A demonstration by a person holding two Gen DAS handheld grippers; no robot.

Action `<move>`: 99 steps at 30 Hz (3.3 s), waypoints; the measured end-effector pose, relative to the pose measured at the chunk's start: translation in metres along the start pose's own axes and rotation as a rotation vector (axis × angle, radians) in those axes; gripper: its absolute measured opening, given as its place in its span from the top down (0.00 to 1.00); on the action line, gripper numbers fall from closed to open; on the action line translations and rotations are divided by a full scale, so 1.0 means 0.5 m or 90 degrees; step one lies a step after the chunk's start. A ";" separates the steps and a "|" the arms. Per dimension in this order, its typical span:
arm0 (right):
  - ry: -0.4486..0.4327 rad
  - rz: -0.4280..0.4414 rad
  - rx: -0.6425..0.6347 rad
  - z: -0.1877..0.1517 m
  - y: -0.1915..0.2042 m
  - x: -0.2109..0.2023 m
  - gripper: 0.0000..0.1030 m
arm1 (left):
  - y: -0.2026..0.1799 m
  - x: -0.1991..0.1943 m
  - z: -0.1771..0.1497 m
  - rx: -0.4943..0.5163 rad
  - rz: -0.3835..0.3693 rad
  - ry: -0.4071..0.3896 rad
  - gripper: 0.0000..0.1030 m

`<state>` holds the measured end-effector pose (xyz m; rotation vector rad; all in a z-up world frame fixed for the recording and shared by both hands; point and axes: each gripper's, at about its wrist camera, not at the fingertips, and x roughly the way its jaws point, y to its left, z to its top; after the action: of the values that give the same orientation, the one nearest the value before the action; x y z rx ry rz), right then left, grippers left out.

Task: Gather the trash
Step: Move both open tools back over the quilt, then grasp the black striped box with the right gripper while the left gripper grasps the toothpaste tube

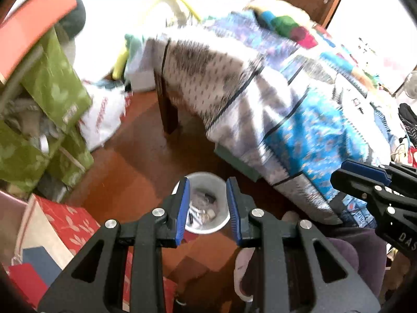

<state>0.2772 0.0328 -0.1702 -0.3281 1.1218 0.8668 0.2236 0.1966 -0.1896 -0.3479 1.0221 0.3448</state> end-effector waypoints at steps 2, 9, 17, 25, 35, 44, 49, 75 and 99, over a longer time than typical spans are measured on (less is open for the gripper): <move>-0.028 0.004 0.004 -0.003 -0.006 -0.043 0.78 | -0.018 -0.043 0.006 0.011 0.001 -0.034 0.73; -0.122 -0.009 0.008 -0.012 -0.041 -0.176 0.78 | -0.107 -0.172 0.031 0.061 -0.009 -0.140 0.73; -0.247 -0.072 0.023 -0.036 -0.105 -0.327 0.78 | -0.228 -0.237 0.060 0.118 -0.052 -0.204 0.66; -0.346 -0.142 0.077 -0.069 -0.214 -0.421 0.44 | -0.347 -0.241 0.102 0.141 -0.099 -0.226 0.43; -0.329 -0.251 0.128 -0.082 -0.378 -0.419 0.34 | -0.492 -0.147 0.170 0.184 -0.116 -0.188 0.28; -0.275 -0.268 0.184 -0.092 -0.514 -0.361 0.34 | -0.594 -0.028 0.225 0.218 -0.130 -0.152 0.28; -0.250 -0.267 0.196 -0.082 -0.576 -0.305 0.34 | -0.635 0.056 0.247 0.231 -0.129 -0.124 0.28; -0.112 -0.197 0.127 0.063 -0.757 0.050 0.75 | -0.712 0.352 0.309 0.246 -0.111 -0.050 0.28; -0.186 -0.236 0.240 -0.029 -0.845 -0.054 0.79 | -0.929 0.491 0.346 0.257 -0.100 -0.024 0.48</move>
<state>0.5783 -0.2590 -0.2294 -0.0859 0.8905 0.3507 0.6750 -0.1137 -0.2649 -0.0553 0.9949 -0.0005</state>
